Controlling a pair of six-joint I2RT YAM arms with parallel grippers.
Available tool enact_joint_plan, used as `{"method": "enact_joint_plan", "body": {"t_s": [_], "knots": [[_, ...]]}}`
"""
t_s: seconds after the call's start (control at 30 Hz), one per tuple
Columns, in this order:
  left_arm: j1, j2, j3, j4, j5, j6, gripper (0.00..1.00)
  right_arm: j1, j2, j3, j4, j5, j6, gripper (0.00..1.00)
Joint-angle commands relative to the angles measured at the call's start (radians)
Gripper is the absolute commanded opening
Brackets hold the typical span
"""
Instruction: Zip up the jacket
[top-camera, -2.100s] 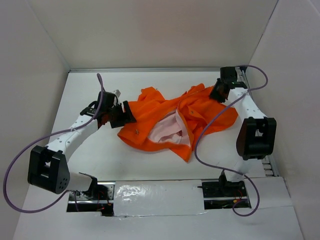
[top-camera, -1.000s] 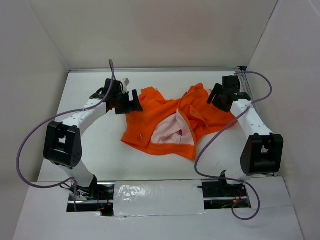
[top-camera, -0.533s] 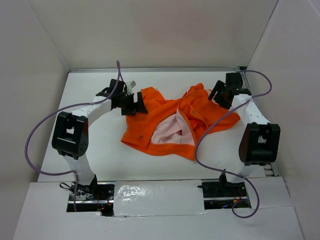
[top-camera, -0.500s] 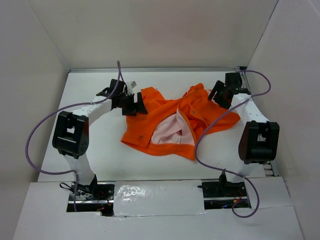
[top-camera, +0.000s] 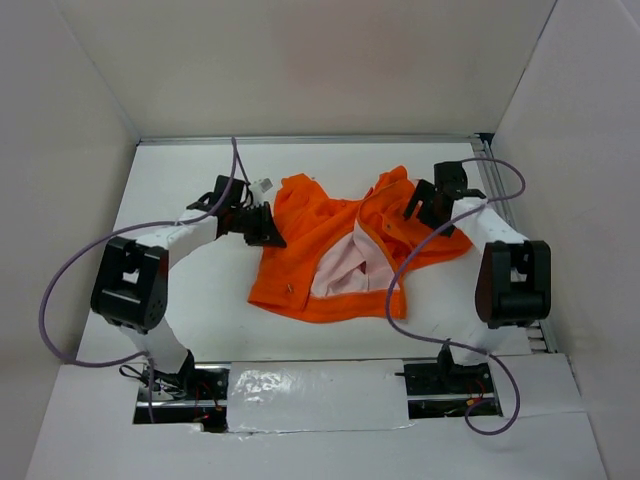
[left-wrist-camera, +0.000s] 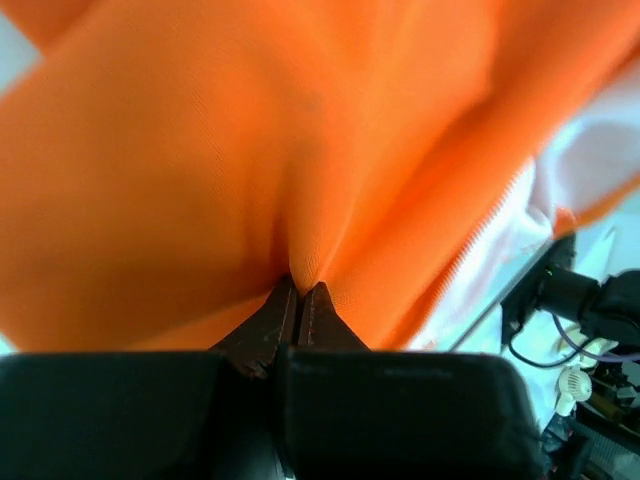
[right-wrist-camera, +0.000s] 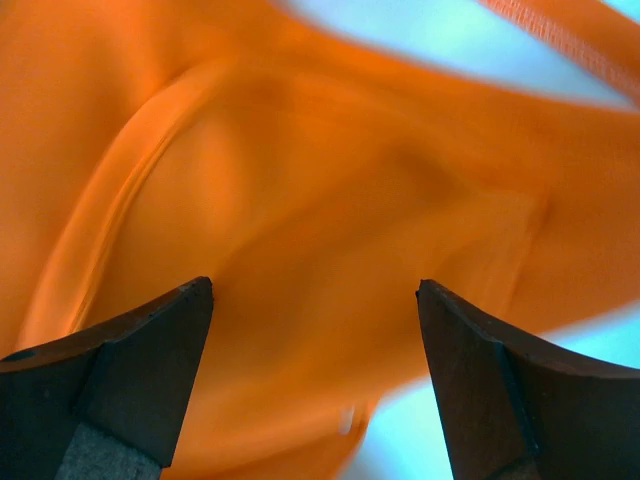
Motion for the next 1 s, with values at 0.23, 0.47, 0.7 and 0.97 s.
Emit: {"method": "enact_joint_plan", "body": {"t_s": [0.23,0.47,0.7,0.97], "knots": [[-0.017,-0.365,-0.174,-0.091,-0.226,-0.185,0.99,0.187,-0.584,-0.314,-0.099,0.122,0.102,0.91],[-0.017,-0.475,-0.355,-0.108,-0.290,-0.267,0.99,0.388,-0.730,-0.511,-0.038,-0.107,0.093,0.93],[-0.017,-0.540,-0.439,-0.125,-0.300,-0.294,0.99,0.515,-0.676,-0.398,-0.236,0.237,0.247,0.00],[-0.014,-0.578,-0.479,-0.103,-0.291,-0.317,0.99,0.814,-0.563,-0.091,-0.476,0.347,0.297,0.00]]}}
